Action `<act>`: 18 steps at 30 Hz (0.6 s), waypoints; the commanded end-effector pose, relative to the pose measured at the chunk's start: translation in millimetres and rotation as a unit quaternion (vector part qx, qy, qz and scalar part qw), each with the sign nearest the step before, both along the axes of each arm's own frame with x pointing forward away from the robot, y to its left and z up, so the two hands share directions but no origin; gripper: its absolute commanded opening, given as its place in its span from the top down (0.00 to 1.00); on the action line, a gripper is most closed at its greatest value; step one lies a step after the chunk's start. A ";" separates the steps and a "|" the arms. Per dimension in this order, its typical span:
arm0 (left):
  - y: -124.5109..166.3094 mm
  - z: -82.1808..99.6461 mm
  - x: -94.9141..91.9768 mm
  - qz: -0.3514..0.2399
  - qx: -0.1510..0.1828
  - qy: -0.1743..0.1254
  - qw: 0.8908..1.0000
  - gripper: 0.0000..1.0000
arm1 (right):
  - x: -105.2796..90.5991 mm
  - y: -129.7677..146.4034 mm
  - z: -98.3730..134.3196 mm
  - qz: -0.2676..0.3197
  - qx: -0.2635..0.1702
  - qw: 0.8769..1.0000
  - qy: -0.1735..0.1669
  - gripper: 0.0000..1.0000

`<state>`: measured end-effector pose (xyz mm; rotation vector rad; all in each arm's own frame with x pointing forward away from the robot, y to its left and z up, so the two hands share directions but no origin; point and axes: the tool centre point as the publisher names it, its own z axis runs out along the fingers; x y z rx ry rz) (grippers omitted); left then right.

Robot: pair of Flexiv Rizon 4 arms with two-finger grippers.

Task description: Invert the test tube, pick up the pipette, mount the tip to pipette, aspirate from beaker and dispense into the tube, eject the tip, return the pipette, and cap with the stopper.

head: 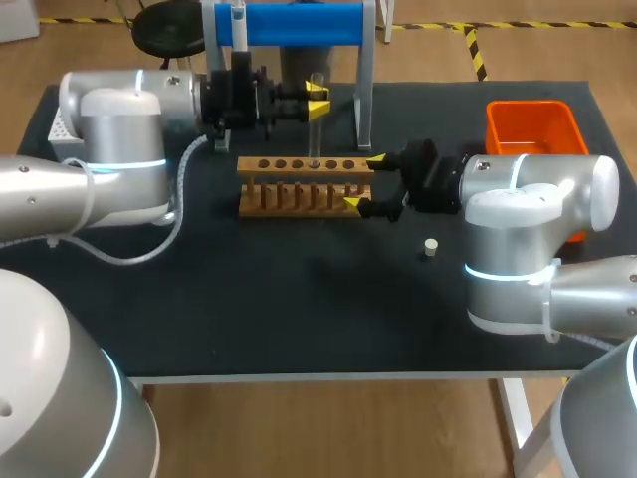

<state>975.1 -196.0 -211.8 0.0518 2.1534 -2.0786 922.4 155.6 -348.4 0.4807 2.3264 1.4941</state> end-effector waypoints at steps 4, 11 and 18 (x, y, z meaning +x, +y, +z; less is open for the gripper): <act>-1.9 -6.8 4.1 -0.004 0.000 0.005 1.000 1.00 | -0.1 0.1 -0.5 0.000 0.000 1.000 0.000 0.00; -1.2 -10.4 5.2 -0.004 0.001 0.010 1.000 1.00 | -0.1 0.1 -0.5 0.000 0.000 1.000 0.000 0.00; -0.8 -14.4 6.3 -0.002 0.001 0.015 1.000 1.00 | -0.1 0.1 -0.5 0.000 0.000 1.000 0.000 0.00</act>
